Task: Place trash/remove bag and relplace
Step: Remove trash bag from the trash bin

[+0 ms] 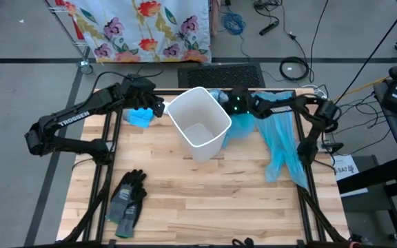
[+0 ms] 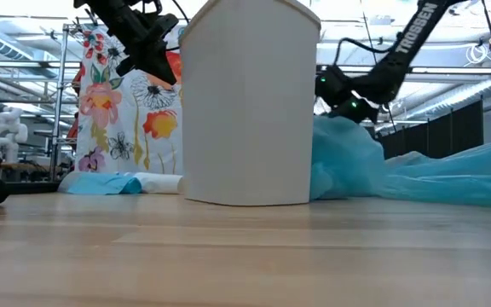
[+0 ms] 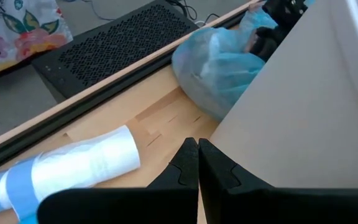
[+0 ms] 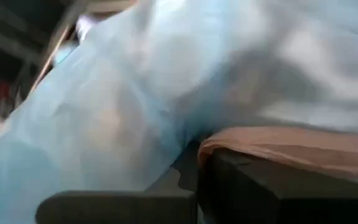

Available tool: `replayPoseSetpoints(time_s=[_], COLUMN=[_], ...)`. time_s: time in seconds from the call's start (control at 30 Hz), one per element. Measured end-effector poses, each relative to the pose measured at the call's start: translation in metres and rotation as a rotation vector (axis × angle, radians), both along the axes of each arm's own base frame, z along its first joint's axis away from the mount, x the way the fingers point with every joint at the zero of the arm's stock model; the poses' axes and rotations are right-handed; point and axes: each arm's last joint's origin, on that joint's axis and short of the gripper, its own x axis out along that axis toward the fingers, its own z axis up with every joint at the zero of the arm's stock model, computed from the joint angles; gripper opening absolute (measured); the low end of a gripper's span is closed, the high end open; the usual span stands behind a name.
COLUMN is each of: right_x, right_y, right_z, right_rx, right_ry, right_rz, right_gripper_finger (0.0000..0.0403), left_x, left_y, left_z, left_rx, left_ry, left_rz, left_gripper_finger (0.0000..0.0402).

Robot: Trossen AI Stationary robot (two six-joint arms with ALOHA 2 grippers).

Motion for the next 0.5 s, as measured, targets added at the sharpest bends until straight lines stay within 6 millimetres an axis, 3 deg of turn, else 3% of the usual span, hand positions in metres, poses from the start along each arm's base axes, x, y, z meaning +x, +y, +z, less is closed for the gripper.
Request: replayPoseSetpoints(time_s=[0.17,0.5], right_x=[0.007,-0.003], right_y=[-0.003,0.003], right_z=[0.025,0.083], right_rx=[0.053,0.167], right_ry=[0.096,0.389], right_rz=[0.139,0.245], right_gripper_finger=[0.0055,0.0169], left_x=[0.0,0.0], left_y=[0.0,0.0], left_z=[0.0,0.0], left_rx=[0.0,0.005], left_ry=[0.0,0.004], left_rz=[0.0,-0.006], left_gripper_finger=[0.0,0.0])
